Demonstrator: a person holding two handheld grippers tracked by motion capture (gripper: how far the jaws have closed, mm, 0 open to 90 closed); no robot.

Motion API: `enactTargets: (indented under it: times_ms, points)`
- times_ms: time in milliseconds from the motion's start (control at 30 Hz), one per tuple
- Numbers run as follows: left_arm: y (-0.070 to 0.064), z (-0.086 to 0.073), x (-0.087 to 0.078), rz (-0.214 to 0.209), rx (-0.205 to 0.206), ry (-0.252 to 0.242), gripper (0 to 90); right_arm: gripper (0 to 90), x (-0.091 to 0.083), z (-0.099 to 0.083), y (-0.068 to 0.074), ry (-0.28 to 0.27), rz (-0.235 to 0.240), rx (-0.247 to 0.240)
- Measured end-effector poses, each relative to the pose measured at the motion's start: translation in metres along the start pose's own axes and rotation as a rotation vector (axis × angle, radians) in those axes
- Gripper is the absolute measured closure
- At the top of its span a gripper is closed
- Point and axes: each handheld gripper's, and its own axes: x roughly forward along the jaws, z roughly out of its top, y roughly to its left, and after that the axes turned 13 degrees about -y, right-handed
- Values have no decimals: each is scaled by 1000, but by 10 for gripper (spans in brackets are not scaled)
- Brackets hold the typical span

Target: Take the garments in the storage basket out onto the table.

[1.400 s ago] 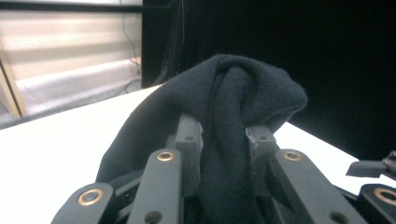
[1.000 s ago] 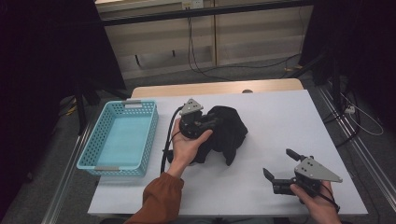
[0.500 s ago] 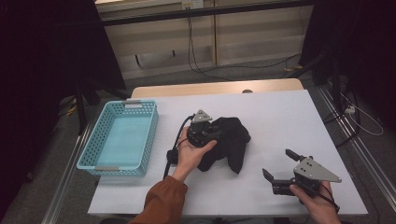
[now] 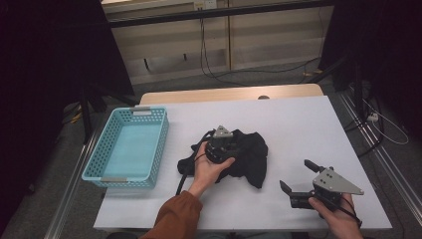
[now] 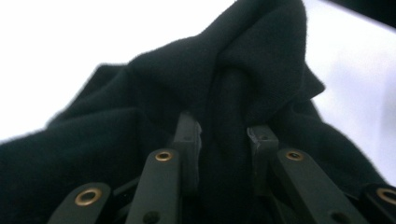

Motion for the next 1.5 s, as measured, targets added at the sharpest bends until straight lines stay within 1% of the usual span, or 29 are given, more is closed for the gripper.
enactTargets:
  times_ms: [33, 333, 400, 467, 500, 533, 567, 600, 633, 667, 700, 800, 833, 867, 900, 1000, 1067, 1133, 1167, 1200, 1233, 1267, 1300, 1333, 1367, 1400, 1433, 1467, 1500]
  points:
    - [-3, -5, 4, 12, 40, 26, 711, 0, 0, 0, 0, 3, 1, 2]
    - [0, -12, 9, 8, 35, 37, 701, 0, 1, 0, 0, 4, 6, 1]
    - [0, -15, 12, 16, 37, 34, 697, 0, 1, 0, 0, 4, 6, 1]
    - [-1, -16, 13, 26, 44, 24, 691, 0, 1, 0, 1, 3, 8, 0]
    - [-2, -16, 14, 34, 66, 20, 686, 0, 1, 0, 1, 4, 7, -1]
    - [-2, -16, 14, 34, 66, 20, 681, 0, 1, 0, 1, 4, 7, -1]
    - [-1, -17, 15, 31, 51, 19, 675, 0, 2, 0, 1, 6, 9, -2]
    - [-1, -17, 15, 31, 51, 19, 668, 0, 2, 0, 1, 6, 9, -2]
    - [1, -16, 14, 31, 35, 20, 659, 0, 2, 0, 1, 6, 9, 0]
    - [1, -16, 14, 31, 35, 20, 647, 0, 2, 0, 1, 6, 9, 0]
    - [0, -16, 13, 44, 18, 13, 626, 0, 2, 0, 1, 7, 11, -1]
    - [0, -18, 12, 41, 21, 1, 595, 0, 3, 0, 2, 7, 15, 5]
    - [0, -17, 11, 32, 5, 1, 563, 0, 3, 0, 3, 5, 20, 1]
    - [0, -17, 11, 32, 5, 1, 531, 0, 3, 0, 3, 5, 20, 1]
    - [1, -15, 8, 14, -36, -1, 472, 0, 4, 0, 3, 4, 27, -1]
    - [0, -13, 6, 13, -35, 0, 376, 0, 5, 0, 3, 5, 27, 0]
    - [-3, -12, 1, 9, -23, -18, 304, 0, 7, 0, 3, 8, 24, 4]
    - [-3, -11, -1, 3, -23, -17, 230, 0, 8, 0, 4, 10, 27, 4]
    - [-4, -10, -3, 5, -19, -16, 187, 0, 12, -1, 5, 13, 32, 6]
    - [-4, -9, -4, 10, -23, -22, 187, 0, 12, -1, 5, 13, 32, 6]
    - [-4, -6, -10, 22, -25, -29, 135, 0, 16, -1, 7, 21, 37, -10]
    - [-4, -6, -10, 22, -25, -29, 108, 0, 16, -1, 7, 21, 37, -10]
    - [-4, -3, -17, 31, -6, -28, 86, 0, 18, -2, 8, 24, 46, -8]
    - [-4, -3, -17, 31, -6, -28, 78, 0, 18, -2, 8, 24, 46, -8]
    - [-2, -1, -27, 38, -8, -46, 67, 0, 21, -2, 9, 24, 49, -17]
    - [-2, -1, -27, 38, -8, -46, 56, 0, 22, -2, 9, 24, 51, -17]
    - [2, -1, -38, 38, -16, -72, 58, 0, 24, -3, 10, 25, 53, -18]
    - [2, -1, -38, 38, -16, -72, 61, 0, 26, -3, 11, 30, 56, -23]
    - [4, -4, -48, 51, 4, -86, 56, 0, 28, -3, 12, 33, 59, -21]
